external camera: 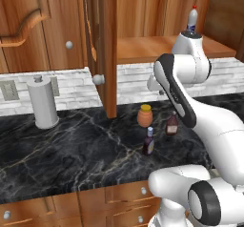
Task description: Pick the ketchup and condiment bottle from the counter and place them in the cabinet.
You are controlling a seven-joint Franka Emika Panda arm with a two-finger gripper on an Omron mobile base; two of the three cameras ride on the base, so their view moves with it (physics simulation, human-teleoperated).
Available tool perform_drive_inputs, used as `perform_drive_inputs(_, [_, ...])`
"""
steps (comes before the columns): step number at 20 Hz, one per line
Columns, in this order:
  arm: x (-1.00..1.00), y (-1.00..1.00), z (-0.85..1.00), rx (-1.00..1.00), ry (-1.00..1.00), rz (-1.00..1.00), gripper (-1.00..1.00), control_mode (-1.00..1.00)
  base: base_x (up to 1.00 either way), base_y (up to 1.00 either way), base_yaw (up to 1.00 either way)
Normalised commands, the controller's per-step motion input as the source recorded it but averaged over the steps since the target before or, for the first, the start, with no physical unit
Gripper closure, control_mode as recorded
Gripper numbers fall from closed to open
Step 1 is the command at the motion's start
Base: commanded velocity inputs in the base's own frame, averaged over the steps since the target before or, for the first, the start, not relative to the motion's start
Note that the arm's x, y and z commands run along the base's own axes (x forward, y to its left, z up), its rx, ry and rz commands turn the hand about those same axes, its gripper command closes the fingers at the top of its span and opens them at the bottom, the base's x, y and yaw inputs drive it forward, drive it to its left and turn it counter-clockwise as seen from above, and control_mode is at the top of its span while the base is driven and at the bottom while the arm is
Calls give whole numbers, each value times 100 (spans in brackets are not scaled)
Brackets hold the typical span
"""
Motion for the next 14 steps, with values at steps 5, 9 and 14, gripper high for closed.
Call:
perform_drive_inputs(5, [-9,0,-15,0,0,0,-100,-100,0,0,0])
perform_drive_inputs(9, [-23,-3,-41,1,0,0,-100,-100,0,0,0])
perform_drive_inputs(14, [-24,-10,-41,2,0,0,-100,-100,0,0,0])
